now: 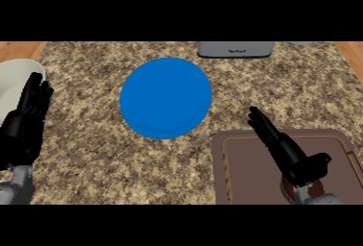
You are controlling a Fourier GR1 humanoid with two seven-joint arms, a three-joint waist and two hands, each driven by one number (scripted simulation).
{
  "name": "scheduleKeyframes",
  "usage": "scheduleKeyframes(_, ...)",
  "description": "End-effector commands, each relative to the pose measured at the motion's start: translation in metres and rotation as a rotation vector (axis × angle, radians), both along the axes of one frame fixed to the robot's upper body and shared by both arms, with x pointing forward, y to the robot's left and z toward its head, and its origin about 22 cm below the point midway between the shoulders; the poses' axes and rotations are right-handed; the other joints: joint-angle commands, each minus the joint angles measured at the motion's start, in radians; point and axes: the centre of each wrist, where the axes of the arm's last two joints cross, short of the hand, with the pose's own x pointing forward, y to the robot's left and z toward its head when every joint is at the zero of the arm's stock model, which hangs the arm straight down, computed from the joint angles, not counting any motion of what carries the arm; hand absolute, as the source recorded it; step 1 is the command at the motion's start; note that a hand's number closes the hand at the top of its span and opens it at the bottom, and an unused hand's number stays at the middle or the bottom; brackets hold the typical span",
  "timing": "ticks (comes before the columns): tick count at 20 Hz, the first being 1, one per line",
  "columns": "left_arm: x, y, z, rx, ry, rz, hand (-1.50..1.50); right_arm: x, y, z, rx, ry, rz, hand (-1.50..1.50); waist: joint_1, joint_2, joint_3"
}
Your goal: Pick the cupcake from the tray and place it in the plate
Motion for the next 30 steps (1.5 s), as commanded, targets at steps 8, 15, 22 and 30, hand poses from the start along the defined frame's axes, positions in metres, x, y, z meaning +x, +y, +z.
scheduleKeyframes(8,-0.043,0.042,-0.046,0.253,0.207,0.040,0.00,-0.016,-0.097,0.045,-0.020,-0.271,-1.051,-1.50,-0.118,0.013,-0.037)
scheduleKeyframes(15,-0.063,0.040,-0.065,0.284,0.209,-0.020,0.00,-0.053,-0.033,0.070,0.103,-0.522,-1.431,-1.50,-0.053,0.010,-0.029)
scheduleKeyframes(22,-0.053,0.041,-0.069,0.289,0.167,-0.044,0.00,-0.124,0.005,0.082,-0.058,-0.346,-1.316,-1.50,-0.026,0.028,-0.029)
scheduleKeyframes(30,-0.042,0.036,-0.063,0.288,0.147,-0.069,0.00,-0.168,-0.005,0.079,-0.407,0.051,-1.165,-1.50,-0.002,0.045,-0.031)
